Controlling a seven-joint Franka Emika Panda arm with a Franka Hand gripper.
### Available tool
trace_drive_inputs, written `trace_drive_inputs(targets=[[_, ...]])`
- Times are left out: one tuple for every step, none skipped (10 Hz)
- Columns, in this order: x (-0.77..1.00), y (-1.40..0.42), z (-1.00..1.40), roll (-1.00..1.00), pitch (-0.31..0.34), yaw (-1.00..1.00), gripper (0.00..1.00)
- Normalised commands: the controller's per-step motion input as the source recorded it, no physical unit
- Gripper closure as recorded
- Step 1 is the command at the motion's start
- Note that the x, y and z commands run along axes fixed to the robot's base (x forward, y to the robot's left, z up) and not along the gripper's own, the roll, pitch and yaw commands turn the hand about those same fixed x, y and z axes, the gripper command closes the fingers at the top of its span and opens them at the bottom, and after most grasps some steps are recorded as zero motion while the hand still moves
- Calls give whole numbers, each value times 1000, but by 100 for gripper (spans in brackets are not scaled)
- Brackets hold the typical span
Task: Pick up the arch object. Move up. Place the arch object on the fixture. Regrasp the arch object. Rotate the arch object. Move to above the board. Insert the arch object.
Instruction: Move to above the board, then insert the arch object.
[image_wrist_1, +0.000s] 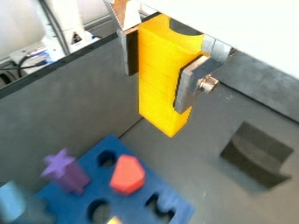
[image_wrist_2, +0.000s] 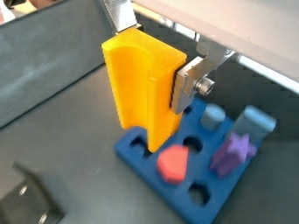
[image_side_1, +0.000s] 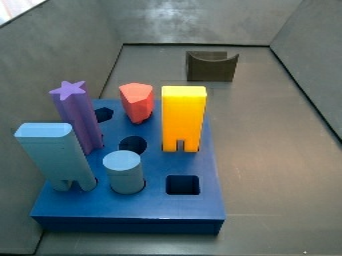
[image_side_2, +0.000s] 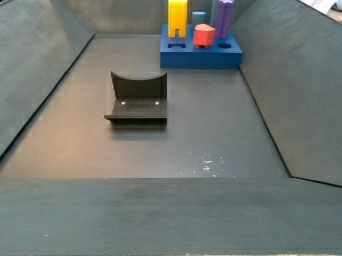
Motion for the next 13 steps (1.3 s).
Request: trace_drive_inputs(targets=[[239,-478,174,19,134,8,100],[141,-234,88,26,101,11,100],[0,0,-9,4,0,0,100],[220,0,-234,23,6,0,100],[729,-74,-294,20,39,-129,100],[803,-171,-491,69,11,-60,100],[683,-211,-694,140,0,0,100],[509,-91,-629,189,39,0,100],[240,0,-620,137,29,0,100],[0,0,-757,126,0,0,100],[0,0,-800,49,-43,6,100],[0,0,-771,0,-61,26,100],[0,0,-703,0,-47,14,100]])
